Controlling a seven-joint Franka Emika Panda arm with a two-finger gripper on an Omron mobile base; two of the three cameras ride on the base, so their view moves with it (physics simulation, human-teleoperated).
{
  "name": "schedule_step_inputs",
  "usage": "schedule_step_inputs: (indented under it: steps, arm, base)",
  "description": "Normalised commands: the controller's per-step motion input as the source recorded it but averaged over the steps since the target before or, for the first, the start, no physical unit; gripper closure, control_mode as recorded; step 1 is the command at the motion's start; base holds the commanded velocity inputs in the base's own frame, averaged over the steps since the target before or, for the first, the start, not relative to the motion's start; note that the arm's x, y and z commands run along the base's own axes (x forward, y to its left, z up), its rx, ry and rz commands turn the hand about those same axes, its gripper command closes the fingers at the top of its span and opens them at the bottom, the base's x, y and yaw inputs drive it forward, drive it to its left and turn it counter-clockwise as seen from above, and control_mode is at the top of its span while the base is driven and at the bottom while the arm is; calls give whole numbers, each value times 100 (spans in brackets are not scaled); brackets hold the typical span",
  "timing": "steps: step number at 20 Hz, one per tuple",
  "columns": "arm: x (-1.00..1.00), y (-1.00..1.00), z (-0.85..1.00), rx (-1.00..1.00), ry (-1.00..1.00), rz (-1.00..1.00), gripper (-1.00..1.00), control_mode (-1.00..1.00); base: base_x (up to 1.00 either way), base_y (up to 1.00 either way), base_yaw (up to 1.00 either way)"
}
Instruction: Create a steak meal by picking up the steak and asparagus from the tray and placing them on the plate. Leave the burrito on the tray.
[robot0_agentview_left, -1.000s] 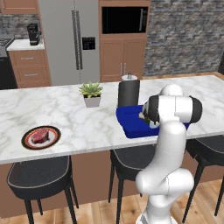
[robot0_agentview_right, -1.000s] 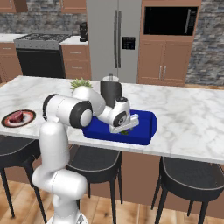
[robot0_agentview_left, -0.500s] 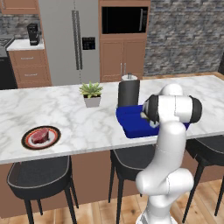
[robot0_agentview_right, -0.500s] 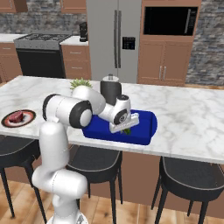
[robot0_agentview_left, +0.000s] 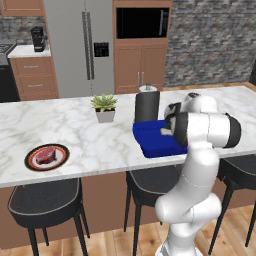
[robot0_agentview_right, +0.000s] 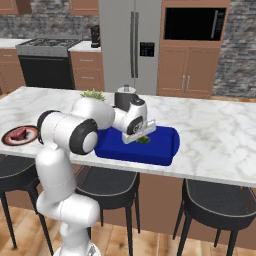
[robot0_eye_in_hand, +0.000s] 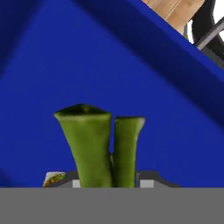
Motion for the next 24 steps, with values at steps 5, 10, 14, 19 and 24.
schedule_step_inputs:
  steps: [5, 10, 14, 19, 24]
  arm:
    - [-58, 65, 25, -12, -11, 34, 100, -100]
    - [-29, 39, 62, -1, -4, 28, 100, -100]
    - [-3, 51, 64, 1, 0, 17, 100, -100]
    - [-3, 82, 48, 0, 0, 15, 100, -100]
    - [0, 91, 48, 2, 0, 14, 100, -100]
  base:
    - [0, 0, 0]
    - [0, 0, 0]
    - [0, 0, 0]
    - [0, 0, 0]
    - [0, 0, 0]
